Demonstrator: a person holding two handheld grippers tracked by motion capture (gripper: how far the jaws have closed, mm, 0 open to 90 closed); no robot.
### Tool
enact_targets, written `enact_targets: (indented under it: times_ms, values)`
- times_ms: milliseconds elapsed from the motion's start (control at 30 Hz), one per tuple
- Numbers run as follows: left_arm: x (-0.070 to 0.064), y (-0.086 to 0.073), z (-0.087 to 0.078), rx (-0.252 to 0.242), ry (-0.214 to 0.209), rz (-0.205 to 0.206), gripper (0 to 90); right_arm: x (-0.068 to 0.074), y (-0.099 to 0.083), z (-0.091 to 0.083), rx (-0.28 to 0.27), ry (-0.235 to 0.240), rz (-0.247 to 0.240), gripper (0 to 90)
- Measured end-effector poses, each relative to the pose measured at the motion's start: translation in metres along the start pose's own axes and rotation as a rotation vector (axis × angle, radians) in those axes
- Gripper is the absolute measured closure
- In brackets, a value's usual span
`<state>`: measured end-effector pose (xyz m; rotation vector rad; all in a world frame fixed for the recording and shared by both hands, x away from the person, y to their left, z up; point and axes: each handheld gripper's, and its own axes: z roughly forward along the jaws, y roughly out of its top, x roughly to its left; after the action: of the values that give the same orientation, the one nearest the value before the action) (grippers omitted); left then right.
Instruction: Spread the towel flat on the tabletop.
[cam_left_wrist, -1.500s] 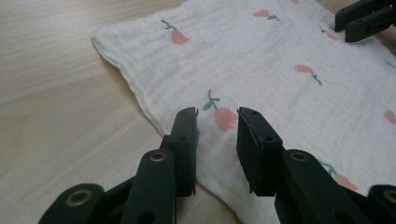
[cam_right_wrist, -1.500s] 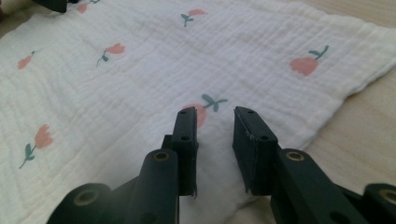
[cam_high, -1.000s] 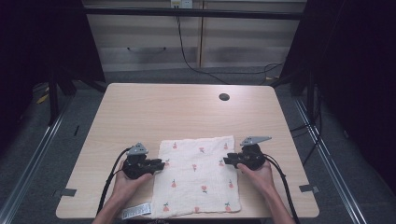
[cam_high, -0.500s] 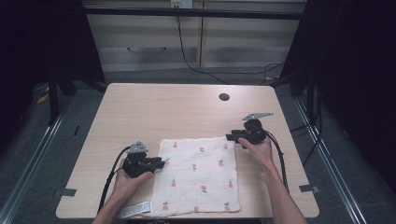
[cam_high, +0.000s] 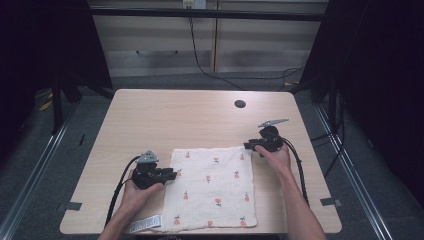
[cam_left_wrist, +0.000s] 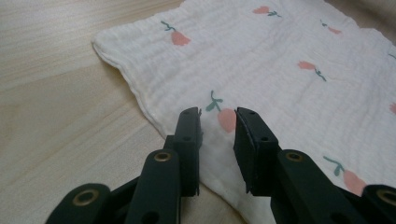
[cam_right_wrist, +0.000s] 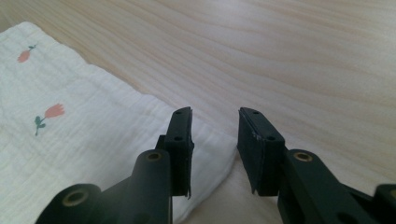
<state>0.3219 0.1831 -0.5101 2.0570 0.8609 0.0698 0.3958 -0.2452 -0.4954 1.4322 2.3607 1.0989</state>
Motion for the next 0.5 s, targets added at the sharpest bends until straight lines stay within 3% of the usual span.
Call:
enact_targets:
  times_ms: [100,200,367,500]
  values:
    - [0.0002,0.0000,-0.0001,0.000,-0.003,-0.003,70.8,-0.0026,-0.0019,0.0042,0.017,-0.019,0.011,66.6]
    - [0.0003,0.0000,0.0000,-0.001,-0.004,-0.004,70.7,-0.0037,-0.0029,0.0050,0.011,-0.010,0.015,70.9]
    - [-0.0013,0.0001,-0.0005,-0.001,0.002,0.010,68.6,0.0017,-0.0048,0.0066,0.007,0.020,0.000,87.9]
    - [0.0021,0.0047,-0.0052,-0.041,-0.019,-0.003,65.6,0.0050,-0.0029,0.0012,-0.020,0.031,-0.004,88.8]
